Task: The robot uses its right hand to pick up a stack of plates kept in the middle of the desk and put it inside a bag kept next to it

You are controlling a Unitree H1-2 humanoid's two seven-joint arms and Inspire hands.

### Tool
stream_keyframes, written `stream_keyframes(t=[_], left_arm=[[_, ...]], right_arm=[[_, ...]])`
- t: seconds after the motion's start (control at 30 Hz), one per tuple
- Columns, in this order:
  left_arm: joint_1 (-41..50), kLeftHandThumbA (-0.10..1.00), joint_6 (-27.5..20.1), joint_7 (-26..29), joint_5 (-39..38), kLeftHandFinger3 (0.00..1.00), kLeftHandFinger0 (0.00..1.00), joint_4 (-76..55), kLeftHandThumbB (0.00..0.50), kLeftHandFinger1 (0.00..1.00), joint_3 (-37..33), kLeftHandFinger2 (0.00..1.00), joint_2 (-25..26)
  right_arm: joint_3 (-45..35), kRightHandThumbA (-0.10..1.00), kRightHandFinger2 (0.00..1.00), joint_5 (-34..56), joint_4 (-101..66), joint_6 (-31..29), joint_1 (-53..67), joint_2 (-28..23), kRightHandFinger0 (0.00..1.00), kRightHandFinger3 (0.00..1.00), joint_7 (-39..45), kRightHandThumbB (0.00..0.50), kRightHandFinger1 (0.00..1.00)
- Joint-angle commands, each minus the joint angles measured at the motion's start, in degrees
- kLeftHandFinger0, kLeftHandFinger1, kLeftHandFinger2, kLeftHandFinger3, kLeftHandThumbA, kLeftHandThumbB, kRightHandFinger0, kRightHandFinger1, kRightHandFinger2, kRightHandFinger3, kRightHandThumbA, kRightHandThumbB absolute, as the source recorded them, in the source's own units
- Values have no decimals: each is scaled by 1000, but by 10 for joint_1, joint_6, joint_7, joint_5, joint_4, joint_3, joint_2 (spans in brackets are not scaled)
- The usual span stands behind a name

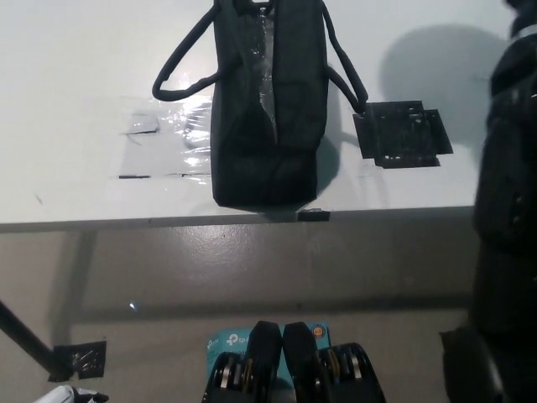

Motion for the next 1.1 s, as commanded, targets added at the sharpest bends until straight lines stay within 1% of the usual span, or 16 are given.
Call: stream_keyframes(t=[0.0,0.1,0.17,0.2,0.23,0.33,0.37,0.47,0.5,0.53,0.57,0.67,0.73,0.83,0.93,1.07], left_arm=[[2,352,8,9,7,997,753,-21,0,734,16,875,4],[3,312,8,17,5,968,750,-18,0,730,12,862,7],[3,343,8,16,7,982,755,-19,0,741,7,870,12],[0,346,8,17,6,983,754,-18,0,741,0,870,5],[-1,340,8,14,6,991,752,-17,0,749,4,880,1],[-4,334,8,11,3,986,747,-18,0,751,7,883,1],[-4,364,8,11,1,982,748,-17,0,754,5,884,4],[-4,362,8,10,0,981,772,-16,0,760,6,888,3],[-4,359,8,10,0,981,772,-16,0,760,6,889,3],[-3,368,8,20,-4,968,751,-17,0,742,-2,870,10],[-3,386,8,19,-3,967,754,-17,0,744,-2,868,10],[-6,377,8,14,5,982,762,-22,0,743,-1,866,9],[-7,366,8,12,3,986,766,-19,0,748,0,872,8],[-15,368,8,7,8,1000,767,-14,0,754,-2,884,6],[-21,364,8,10,9,969,754,-14,0,742,-15,863,14],[-19,397,8,11,16,954,765,-15,0,749,-26,853,16]], right_arm=[[33,-100,77,27,-28,25,-8,20,0,37,25,164,0],[62,-100,114,19,-17,21,16,25,0,37,35,151,0],[77,-100,57,14,-7,21,30,28,0,1,36,133,0],[79,-100,22,14,-10,29,39,24,0,0,38,151,0],[82,-100,0,14,-7,34,43,26,0,0,37,144,0],[91,-100,0,16,1,36,56,27,0,3,40,133,0],[104,-100,0,-2,6,38,67,24,0,0,37,165,0],[125,-100,0,-26,12,38,84,17,0,0,33,203,0],[126,-100,0,-25,12,38,85,16,0,0,32,228,0],[141,-100,0,-42,22,12,95,8,0,0,31,252,0],[152,-100,0,-58,25,8,100,0,0,0,30,258,0],[165,-100,0,-66,37,-28,113,-20,0,0,37,264,0],[159,-100,0,-61,40,-29,117,-20,0,0,29,246,0],[149,-100,0,-57,41,-32,123,-16,0,0,20,246,0],[143,-100,0,-56,44,-39,134,-3,0,1,11,212,0],[174,-100,0,-89,71,-88,160,4,0,0,8,245,0]])
